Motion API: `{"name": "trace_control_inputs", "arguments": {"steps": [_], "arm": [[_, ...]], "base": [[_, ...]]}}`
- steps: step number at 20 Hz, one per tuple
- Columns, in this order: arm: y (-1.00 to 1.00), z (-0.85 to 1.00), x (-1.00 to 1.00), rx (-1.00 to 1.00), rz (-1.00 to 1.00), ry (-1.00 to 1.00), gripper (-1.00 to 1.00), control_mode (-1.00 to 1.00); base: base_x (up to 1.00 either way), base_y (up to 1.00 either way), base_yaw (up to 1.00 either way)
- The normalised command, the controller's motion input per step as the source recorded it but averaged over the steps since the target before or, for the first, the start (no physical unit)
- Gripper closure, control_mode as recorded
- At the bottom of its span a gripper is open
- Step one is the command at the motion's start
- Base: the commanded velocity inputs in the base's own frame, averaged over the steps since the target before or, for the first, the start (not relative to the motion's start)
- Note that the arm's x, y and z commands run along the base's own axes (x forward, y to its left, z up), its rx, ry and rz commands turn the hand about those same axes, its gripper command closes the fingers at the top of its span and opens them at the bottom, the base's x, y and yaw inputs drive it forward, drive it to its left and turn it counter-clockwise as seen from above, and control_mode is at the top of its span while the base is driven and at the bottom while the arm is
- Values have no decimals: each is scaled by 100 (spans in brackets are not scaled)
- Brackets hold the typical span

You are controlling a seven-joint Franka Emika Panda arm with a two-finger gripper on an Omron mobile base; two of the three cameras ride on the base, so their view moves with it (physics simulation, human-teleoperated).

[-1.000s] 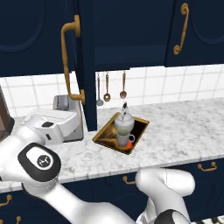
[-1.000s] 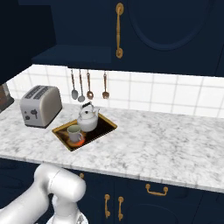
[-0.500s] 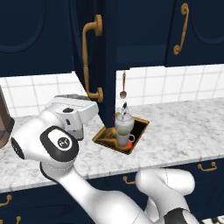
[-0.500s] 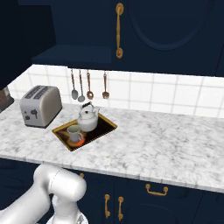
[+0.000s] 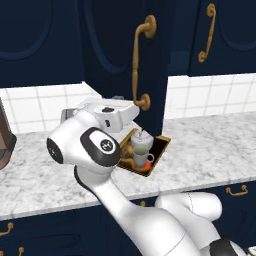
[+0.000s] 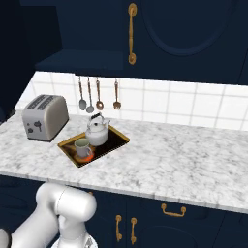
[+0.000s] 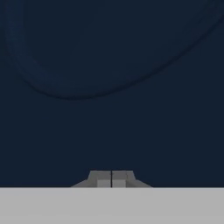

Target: Pick the kettle from the counter and place it on the tray. Then pick the mug from the cabinet and place it on the tray. Then close the cabinet doors.

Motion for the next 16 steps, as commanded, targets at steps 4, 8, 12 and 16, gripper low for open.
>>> {"name": "trace_control_inputs", "arguments": {"steps": [4, 8, 12, 16], "arm": [[-50, 29, 6, 0, 0, -4, 100, -100], [-49, 31, 0, 0, 0, -9, 100, -100], [-41, 24, 19, 1, 0, -4, 100, -100], [-43, 21, 40, 3, 0, -1, 100, -100]], "base": [[0, 0, 0], [0, 0, 0], [0, 0, 0], [0, 0, 0]]}}
